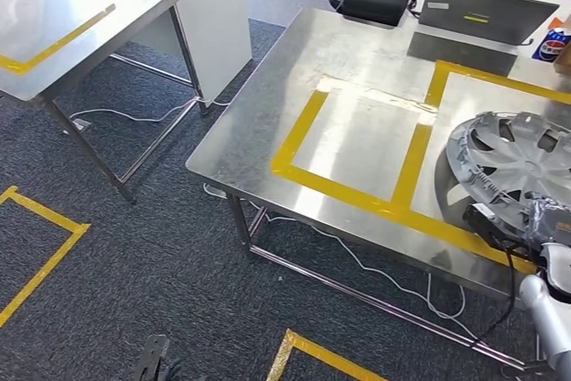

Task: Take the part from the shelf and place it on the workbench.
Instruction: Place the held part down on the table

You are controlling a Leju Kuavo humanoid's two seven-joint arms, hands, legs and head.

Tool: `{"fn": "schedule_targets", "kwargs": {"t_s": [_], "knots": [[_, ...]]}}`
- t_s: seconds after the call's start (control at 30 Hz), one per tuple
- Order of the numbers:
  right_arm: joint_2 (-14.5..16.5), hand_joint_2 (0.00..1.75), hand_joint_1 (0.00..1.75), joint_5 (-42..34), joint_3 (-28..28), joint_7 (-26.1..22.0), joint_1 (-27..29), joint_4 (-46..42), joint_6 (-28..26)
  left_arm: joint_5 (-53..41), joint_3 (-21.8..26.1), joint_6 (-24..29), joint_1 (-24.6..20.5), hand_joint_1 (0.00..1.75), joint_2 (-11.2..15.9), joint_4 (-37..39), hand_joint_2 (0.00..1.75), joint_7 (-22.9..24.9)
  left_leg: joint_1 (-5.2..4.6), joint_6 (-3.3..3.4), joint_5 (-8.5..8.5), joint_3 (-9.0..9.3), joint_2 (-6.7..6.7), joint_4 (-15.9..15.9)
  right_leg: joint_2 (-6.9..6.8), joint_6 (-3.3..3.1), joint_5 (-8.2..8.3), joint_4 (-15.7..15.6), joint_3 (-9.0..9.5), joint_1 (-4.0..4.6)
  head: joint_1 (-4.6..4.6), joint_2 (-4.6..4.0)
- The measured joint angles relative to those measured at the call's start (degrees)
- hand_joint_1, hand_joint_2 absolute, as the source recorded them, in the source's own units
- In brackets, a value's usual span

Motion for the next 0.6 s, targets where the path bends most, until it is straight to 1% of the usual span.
{"fn": "schedule_targets", "kwargs": {"t_s": [0.07, 0.27, 0.37, 0.4, 0.5, 0.6], "knots": [[-0.2, 1.75, 1.75, 0.1, -0.7, -0.2, 0.5, -0.4, 0.2, -0.1, 0.0, -0.1, -0.2, 0.00, 0.0, 0.0, 1.75, 0.2, 0.00, 0.01, 0.01, 0.00, 0.00, 0.0, 0.00, 0.01, 0.01, 0.0, -0.01, 0.00, 0.00, 0.00], [-0.3, 1.75, 1.75, 0.4, -1.8, -1.0, 1.2, -0.6, 0.4, -0.3, -0.6, -2.7, -0.2, 0.00, -0.3, 0.0, 1.75, -0.9, -0.01, 0.10, 0.07, 0.00, 0.00, 0.0, -0.04, 0.05, 0.05, 0.0, 0.01, 0.00, 0.01, 0.00], [-0.3, 0.44, 0.44, 0.5, -2.2, -1.3, 1.3, -0.7, 0.6, -0.3, -0.9, -2.9, -0.2, 0.00, -0.4, 0.0, 1.75, -1.0, -0.01, 0.10, 0.08, -0.01, 0.00, 0.0, -0.03, 0.07, 0.07, 0.0, 0.01, -0.01, 0.01, 0.00], [-0.3, 0.00, 0.00, 0.6, -2.3, -1.3, 1.4, -0.7, 0.6, -0.3, -0.9, -2.9, -0.3, 0.00, -0.4, 0.0, 1.31, -1.1, -0.02, 0.10, 0.08, -0.01, 0.00, 0.0, -0.03, 0.07, 0.07, 0.0, 0.01, -0.01, 0.01, 0.00], [-0.3, 0.00, 0.00, 1.0, -2.4, -1.6, 1.7, -0.6, 0.8, -0.1, -1.0, -2.5, -0.3, 0.00, -0.5, 0.0, 0.00, -1.1, -0.03, 0.11, 0.08, -0.02, 0.00, 0.0, 0.00, 0.07, 0.09, 0.0, 0.00, -0.02, 0.00, 0.00], [-0.3, 0.00, 0.00, 1.2, -2.7, -2.3, 1.6, -0.6, 0.9, 0.9, -0.9, -3.0, -0.4, 0.00, -0.5, 0.0, 0.00, -1.1, -0.03, 0.11, 0.08, -0.02, 0.01, 0.0, 0.02, 0.07, 0.10, 0.0, 0.00, -0.02, 0.01, 0.00]]}}
